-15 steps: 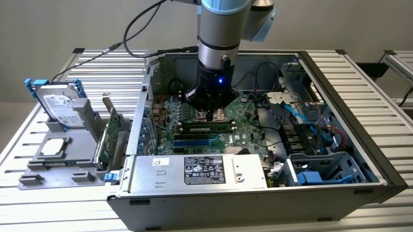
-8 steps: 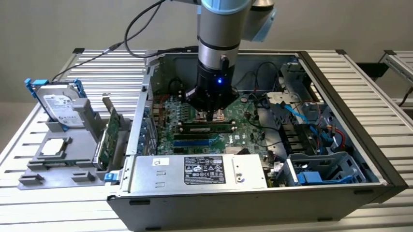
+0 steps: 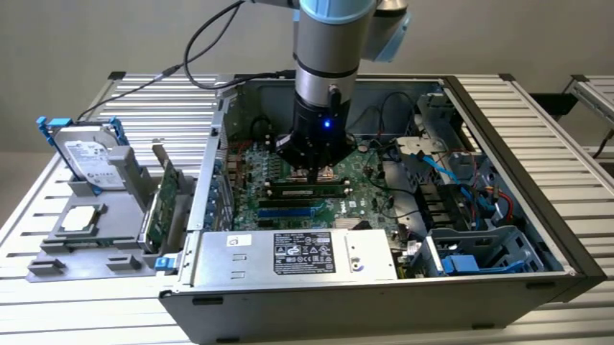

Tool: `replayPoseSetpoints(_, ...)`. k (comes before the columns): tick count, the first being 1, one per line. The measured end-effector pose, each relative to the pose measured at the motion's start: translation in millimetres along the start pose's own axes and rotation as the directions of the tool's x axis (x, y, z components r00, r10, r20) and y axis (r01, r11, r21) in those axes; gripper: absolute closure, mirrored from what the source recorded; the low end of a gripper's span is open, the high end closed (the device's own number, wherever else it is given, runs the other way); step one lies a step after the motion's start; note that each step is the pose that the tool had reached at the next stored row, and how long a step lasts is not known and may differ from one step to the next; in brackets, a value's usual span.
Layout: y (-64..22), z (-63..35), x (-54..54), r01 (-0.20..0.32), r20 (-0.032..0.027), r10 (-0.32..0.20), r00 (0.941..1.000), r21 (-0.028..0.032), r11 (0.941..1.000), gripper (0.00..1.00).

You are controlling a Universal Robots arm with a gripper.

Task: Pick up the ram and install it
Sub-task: 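Press down the ram until it locks into place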

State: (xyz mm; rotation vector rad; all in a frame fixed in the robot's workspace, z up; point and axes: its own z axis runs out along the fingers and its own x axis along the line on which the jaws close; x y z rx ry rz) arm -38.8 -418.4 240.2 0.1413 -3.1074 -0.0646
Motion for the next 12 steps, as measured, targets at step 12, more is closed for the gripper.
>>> replayPoseSetpoints(12, -3.8, -0.1, 1.0, -0.016, 0.0009, 0.016, 0.9999, -0.0018, 0.9999, 0.89)
